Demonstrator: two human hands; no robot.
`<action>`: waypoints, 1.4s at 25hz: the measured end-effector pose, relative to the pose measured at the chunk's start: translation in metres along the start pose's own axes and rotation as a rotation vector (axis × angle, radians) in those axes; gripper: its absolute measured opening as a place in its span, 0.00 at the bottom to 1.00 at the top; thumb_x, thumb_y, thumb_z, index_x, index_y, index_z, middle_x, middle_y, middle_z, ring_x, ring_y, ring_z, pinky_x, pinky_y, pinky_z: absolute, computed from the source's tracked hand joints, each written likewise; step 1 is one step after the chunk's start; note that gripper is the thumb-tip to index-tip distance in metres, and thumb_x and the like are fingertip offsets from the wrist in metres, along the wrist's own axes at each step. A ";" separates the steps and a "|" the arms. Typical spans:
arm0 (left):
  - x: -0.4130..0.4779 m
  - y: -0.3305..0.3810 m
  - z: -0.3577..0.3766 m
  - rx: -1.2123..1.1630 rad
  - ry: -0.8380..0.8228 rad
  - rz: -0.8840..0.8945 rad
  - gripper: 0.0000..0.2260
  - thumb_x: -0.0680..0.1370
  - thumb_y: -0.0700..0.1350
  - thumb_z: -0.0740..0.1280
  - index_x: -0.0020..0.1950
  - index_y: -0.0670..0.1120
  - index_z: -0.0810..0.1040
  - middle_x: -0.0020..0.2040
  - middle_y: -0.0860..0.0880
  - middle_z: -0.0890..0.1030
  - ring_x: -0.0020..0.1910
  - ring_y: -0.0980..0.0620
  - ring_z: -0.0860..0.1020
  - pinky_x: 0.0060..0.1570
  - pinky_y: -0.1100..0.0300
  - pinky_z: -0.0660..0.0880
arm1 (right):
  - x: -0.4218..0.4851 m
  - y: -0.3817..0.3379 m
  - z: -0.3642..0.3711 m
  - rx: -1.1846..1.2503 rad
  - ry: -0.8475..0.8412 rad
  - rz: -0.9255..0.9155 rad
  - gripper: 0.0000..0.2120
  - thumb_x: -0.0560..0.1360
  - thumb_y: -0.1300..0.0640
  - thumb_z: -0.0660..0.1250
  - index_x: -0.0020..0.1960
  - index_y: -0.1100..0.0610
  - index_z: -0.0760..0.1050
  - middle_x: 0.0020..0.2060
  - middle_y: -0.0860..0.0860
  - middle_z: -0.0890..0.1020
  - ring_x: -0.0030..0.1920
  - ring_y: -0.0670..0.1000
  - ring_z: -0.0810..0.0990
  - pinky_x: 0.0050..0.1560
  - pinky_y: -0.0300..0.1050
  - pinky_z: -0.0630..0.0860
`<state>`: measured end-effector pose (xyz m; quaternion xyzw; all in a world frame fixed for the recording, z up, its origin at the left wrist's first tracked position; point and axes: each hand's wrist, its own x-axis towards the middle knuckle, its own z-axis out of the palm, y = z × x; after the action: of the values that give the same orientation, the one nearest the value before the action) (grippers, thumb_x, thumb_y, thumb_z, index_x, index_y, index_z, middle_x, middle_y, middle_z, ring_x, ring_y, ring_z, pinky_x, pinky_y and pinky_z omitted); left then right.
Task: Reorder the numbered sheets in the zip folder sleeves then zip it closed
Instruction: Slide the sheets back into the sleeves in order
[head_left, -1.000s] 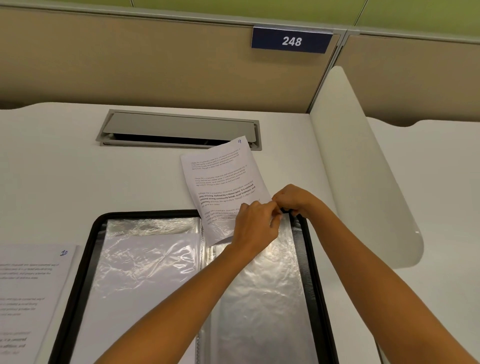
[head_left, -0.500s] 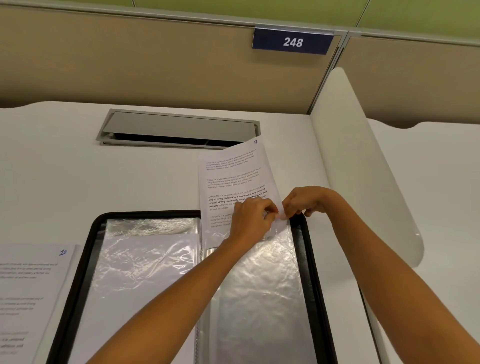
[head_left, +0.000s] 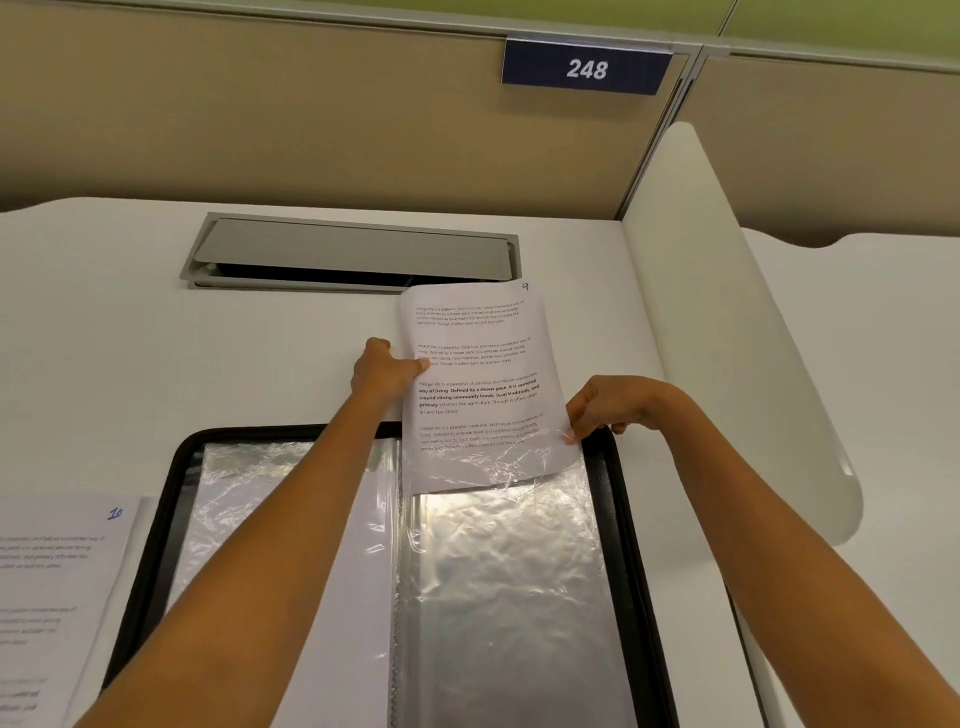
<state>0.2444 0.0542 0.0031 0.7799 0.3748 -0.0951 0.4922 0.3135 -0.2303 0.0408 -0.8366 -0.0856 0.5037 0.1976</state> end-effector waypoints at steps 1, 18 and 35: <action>0.001 0.000 -0.001 -0.004 -0.016 0.000 0.26 0.74 0.48 0.74 0.68 0.42 0.71 0.64 0.42 0.77 0.60 0.42 0.77 0.61 0.46 0.74 | 0.000 -0.003 -0.001 0.001 0.007 0.007 0.06 0.69 0.57 0.76 0.45 0.49 0.85 0.38 0.48 0.77 0.39 0.48 0.67 0.35 0.39 0.63; -0.103 -0.006 0.045 0.309 -0.108 0.737 0.21 0.72 0.61 0.70 0.60 0.52 0.79 0.57 0.53 0.79 0.57 0.52 0.74 0.59 0.49 0.70 | 0.014 -0.028 0.003 0.590 0.418 -0.261 0.05 0.77 0.60 0.67 0.53 0.58 0.77 0.48 0.54 0.83 0.49 0.52 0.83 0.42 0.43 0.79; -0.109 0.011 0.122 0.350 0.007 0.659 0.06 0.78 0.52 0.67 0.50 0.54 0.83 0.45 0.52 0.84 0.46 0.50 0.78 0.52 0.51 0.72 | 0.011 -0.014 -0.005 0.347 -0.004 -0.113 0.18 0.70 0.71 0.70 0.58 0.59 0.80 0.52 0.57 0.84 0.51 0.55 0.84 0.55 0.53 0.81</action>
<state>0.2019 -0.1044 0.0065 0.9314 0.0836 0.0084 0.3542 0.3235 -0.2150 0.0401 -0.7828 -0.0447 0.5007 0.3668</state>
